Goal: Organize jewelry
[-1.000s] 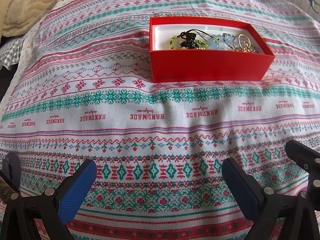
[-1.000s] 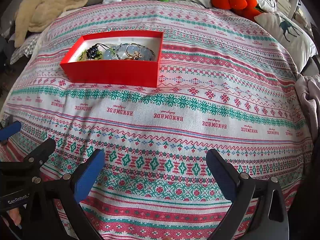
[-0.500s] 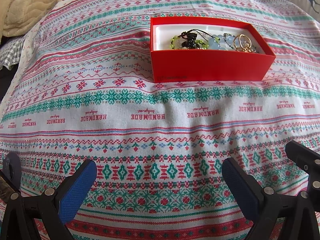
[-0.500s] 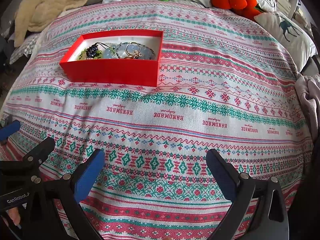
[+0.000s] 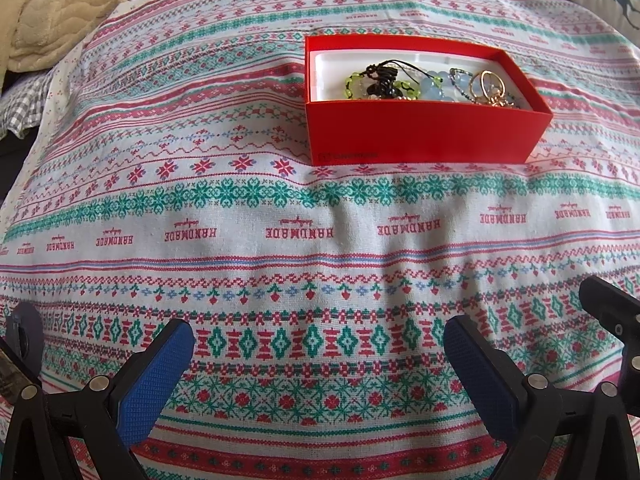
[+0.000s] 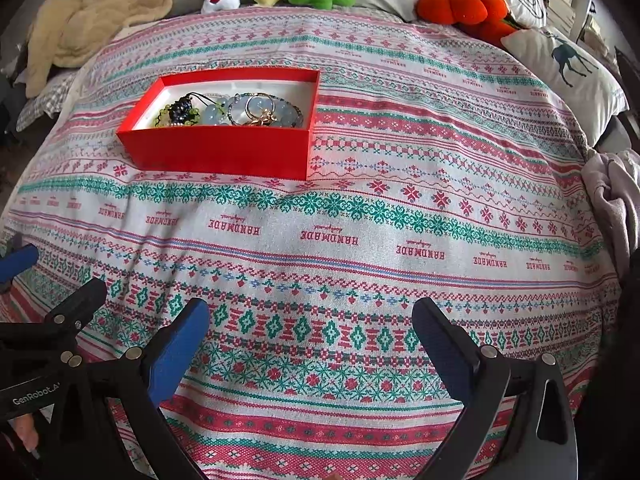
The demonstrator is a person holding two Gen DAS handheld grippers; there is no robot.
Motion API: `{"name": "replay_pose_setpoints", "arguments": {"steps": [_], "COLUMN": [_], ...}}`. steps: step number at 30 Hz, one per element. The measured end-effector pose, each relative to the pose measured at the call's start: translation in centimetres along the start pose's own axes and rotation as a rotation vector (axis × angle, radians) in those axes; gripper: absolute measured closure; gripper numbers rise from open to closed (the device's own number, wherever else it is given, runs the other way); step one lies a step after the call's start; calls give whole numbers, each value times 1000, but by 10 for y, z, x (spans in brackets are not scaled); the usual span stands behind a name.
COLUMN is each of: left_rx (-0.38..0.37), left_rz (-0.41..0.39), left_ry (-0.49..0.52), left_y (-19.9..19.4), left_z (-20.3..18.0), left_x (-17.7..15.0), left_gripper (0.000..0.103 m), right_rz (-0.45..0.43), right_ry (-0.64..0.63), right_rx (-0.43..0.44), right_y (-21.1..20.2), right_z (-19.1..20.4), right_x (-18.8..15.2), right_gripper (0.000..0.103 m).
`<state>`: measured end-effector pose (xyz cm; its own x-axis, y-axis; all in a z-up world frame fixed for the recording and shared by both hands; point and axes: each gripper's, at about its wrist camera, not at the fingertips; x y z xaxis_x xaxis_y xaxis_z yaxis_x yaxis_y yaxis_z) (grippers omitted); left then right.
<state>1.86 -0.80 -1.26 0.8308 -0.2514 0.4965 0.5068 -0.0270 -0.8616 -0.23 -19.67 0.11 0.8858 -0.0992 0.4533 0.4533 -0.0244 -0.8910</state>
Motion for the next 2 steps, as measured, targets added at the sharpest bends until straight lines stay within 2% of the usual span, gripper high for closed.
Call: {"name": "replay_pose_setpoints", "arguments": {"steps": [2], "left_rx": [-14], "left_rz": [-14], "left_ry": [-9], "left_y": [3], "left_z": [5], "left_x": [-2], "left_gripper": [0], "right_rz": [-8], "right_ry": [-5], "right_rx": [-11], "right_y": [2], "right_z": [1], "right_x": [-3], "right_gripper": [1]}}
Point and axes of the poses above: each gripper's, at about its wrist camera, not at the fingertips, and y roughly the way its jaws point, z to its left, x to its top, and after that the axes turned 6 degrees about y, right-handed
